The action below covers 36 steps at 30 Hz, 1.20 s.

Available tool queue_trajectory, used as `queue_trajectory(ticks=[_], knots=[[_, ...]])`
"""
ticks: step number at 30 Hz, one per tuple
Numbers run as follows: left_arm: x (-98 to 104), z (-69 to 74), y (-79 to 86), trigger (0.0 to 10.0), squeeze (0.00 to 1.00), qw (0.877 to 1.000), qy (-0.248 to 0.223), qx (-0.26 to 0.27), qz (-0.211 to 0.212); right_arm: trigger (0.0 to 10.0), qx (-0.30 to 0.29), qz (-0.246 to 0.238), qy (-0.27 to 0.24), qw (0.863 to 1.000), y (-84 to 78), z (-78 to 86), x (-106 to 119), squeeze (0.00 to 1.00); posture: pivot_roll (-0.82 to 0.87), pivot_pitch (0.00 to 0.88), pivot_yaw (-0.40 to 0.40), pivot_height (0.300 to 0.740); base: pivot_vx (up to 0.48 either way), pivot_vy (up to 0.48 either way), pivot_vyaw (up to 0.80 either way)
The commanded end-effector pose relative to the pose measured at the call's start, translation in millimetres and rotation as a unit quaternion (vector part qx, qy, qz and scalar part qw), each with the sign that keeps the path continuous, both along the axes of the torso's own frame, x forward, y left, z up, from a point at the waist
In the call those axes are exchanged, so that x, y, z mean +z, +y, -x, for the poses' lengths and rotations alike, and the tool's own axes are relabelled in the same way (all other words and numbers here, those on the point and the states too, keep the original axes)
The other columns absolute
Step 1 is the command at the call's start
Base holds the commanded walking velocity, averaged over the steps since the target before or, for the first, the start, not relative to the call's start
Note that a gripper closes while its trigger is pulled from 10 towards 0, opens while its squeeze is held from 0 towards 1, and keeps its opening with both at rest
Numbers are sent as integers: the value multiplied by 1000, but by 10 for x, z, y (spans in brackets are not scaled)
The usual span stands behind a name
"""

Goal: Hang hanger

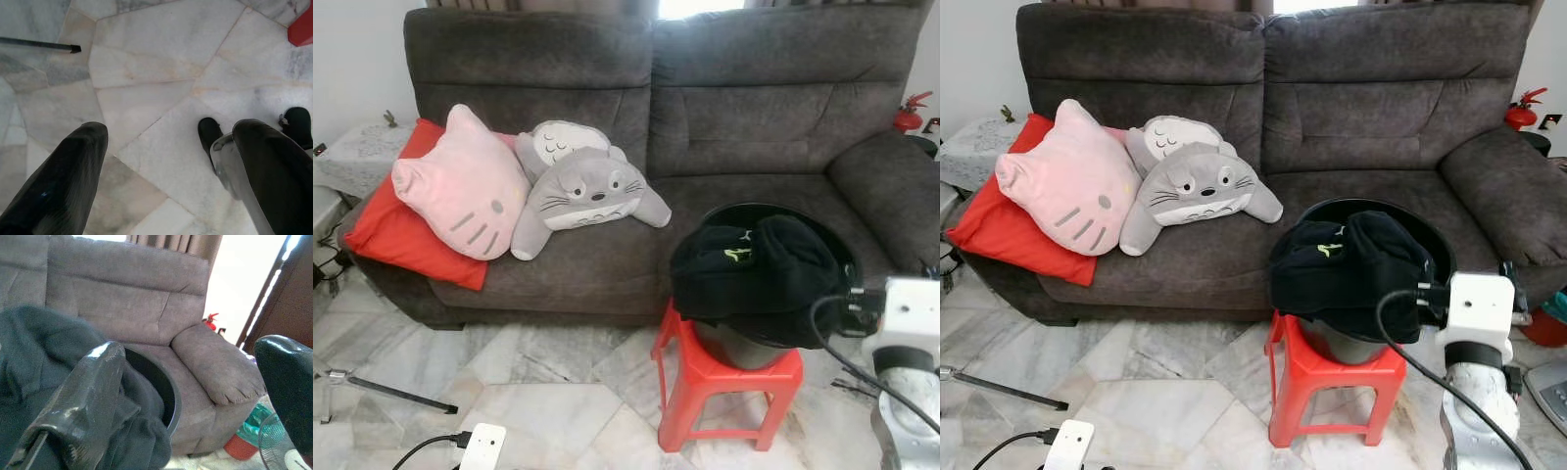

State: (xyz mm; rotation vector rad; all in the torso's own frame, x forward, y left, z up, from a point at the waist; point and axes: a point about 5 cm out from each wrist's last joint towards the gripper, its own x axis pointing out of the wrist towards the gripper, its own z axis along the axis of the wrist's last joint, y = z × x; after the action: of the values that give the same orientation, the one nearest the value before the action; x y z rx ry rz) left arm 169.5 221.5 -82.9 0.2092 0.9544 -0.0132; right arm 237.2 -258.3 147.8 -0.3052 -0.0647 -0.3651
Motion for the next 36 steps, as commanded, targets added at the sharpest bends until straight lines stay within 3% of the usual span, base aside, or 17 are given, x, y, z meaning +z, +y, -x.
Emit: queue_trajectory(ticks=[1, 4, 20, 25, 36], knots=[[3, -1, 19, 10000, 0, 1000, 1, 5, 0, 10000, -4, -9, -9, 1000, -23, 18, 32, 0, -150, 0, 10, 740, 0, 0, -800], [3, -1, 18, 10000, 0, 1000, 1, 5, 0, 10000, 1, -8, -7, 1000, -6, 1, 37, 0, -150, 0, 10, 740, 0, 0, -792], [4, -1, 17, 10000, 0, 1000, 1, 2, 1, 10000, 15, -5, -6, 1000, 39, -63, 40, 0, -148, 0, 9, 740, 0, 0, 0], [4, -3, 16, 10000, 0, 1000, 0, 2, 2, 10000, 20, -4, -8, 1000, 60, -73, 51, 0, -146, 0, 7, 740, 0, 0, -800], [6, -7, 16, 10000, 0, 1000, 0, 1, 1, 10000, 24, -1, -2, 1000, 76, -103, 43, 0, -145, 0, 5, 740, 0, 0, 0]])
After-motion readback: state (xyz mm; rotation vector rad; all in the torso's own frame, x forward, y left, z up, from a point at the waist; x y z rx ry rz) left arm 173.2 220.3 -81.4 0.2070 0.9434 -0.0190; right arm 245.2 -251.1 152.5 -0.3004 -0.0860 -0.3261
